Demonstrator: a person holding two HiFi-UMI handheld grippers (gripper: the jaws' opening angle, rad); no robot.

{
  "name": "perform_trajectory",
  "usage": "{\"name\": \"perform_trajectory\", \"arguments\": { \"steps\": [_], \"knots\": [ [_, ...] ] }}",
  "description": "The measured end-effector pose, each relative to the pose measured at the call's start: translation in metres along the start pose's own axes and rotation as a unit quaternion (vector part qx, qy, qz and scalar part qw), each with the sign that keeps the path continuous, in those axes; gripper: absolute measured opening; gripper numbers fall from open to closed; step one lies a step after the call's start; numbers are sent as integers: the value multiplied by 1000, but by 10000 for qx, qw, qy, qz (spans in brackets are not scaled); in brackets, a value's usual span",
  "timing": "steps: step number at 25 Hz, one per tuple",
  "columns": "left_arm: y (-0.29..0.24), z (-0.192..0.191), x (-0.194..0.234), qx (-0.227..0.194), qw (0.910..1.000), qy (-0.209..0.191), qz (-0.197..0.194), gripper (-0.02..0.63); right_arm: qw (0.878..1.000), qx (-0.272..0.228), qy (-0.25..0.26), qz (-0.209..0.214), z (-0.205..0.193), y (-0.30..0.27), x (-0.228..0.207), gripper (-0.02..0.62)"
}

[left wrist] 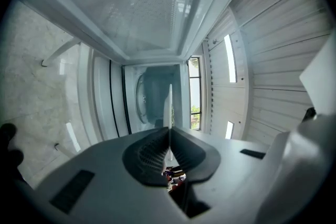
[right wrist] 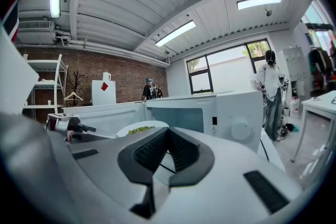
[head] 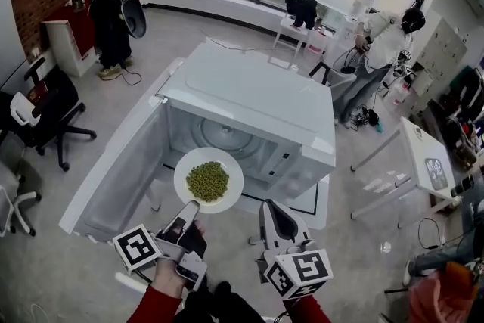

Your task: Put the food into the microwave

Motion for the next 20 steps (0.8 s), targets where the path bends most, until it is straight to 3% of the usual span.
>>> {"name": "perform_trajectory", "arguments": {
  "steps": [10, 20],
  "knots": [
    [-48, 17, 21, -266, 9995, 177, -8, 20, 9984, 453, -134, 306, -34, -56, -14, 14],
    [-91, 5, 46, -409, 9986, 347, 7, 21, 9976, 527, -415, 177, -67, -78, -54, 14]
  ]
}}
Point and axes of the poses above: the fingertips, and each gripper's own axes: y backward along the fingers, x to its left, z out of its top, the point moved 6 cm from there along y, backward along the fingers, and after that the axes turned 10 degrees about z, right-handed, at the moved point
